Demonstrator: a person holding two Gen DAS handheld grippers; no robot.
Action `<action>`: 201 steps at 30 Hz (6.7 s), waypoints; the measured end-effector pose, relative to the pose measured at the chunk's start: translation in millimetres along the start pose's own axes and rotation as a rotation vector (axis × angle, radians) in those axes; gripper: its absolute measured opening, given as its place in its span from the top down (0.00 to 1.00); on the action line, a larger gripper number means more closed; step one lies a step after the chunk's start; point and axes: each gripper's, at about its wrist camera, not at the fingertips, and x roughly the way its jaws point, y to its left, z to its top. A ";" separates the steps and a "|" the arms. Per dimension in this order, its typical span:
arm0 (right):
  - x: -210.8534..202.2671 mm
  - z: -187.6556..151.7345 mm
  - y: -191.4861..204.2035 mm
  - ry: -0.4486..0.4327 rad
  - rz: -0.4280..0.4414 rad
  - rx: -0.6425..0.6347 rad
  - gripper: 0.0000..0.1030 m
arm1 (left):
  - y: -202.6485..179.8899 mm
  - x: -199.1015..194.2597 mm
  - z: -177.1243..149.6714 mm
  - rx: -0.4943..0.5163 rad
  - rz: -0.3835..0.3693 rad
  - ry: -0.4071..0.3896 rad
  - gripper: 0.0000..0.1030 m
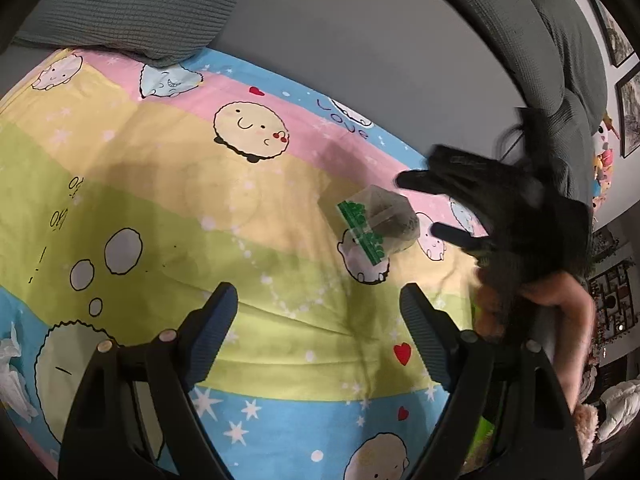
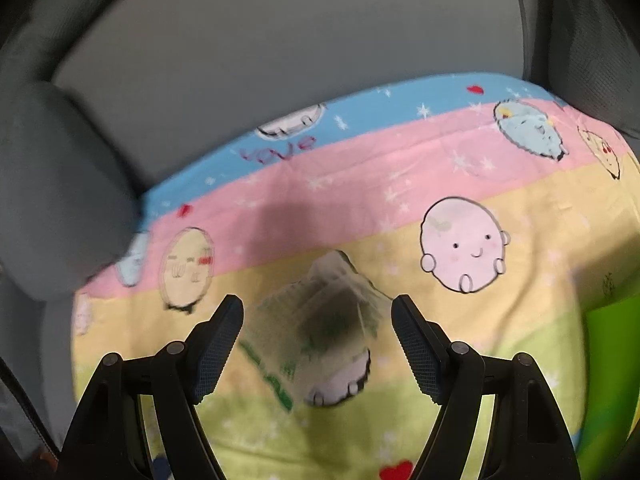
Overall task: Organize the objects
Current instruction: 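Close the right gripper on the small clear bag, then lift the small bag with the right gripper and carry it toward the box, then lower the held small bag into the white box, then open the right gripper to drop the small bag into the box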
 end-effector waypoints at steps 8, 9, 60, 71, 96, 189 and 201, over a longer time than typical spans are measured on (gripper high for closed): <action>31.1 -14.6 10.5 0.014 -0.082 -0.134 0.25 | 4.2 -0.3 1.8 -0.012 0.008 0.002 0.20; 32.8 -15.8 9.1 0.024 -0.071 -0.141 0.25 | 4.4 -0.9 1.9 -0.013 0.007 0.002 0.20; -73.8 -94.1 -102.7 -0.054 0.275 -0.011 0.29 | -14.5 48.0 -14.2 -0.016 -0.110 0.181 0.20; -5.3 -70.5 -67.4 0.094 0.322 -0.018 0.25 | -25.2 75.5 -11.9 0.023 -0.163 0.181 0.10; -63.2 -98.1 -86.1 -0.054 0.495 -0.003 0.36 | -86.7 37.9 -36.2 0.251 -0.238 0.030 0.51; -213.6 -236.1 -309.9 -0.336 -0.028 0.491 0.33 | -270.3 55.7 -214.5 0.727 -0.487 0.253 0.38; -224.5 -236.8 -305.4 -0.368 -0.080 0.484 0.33 | -269.6 40.2 -202.6 0.720 -0.467 0.196 0.25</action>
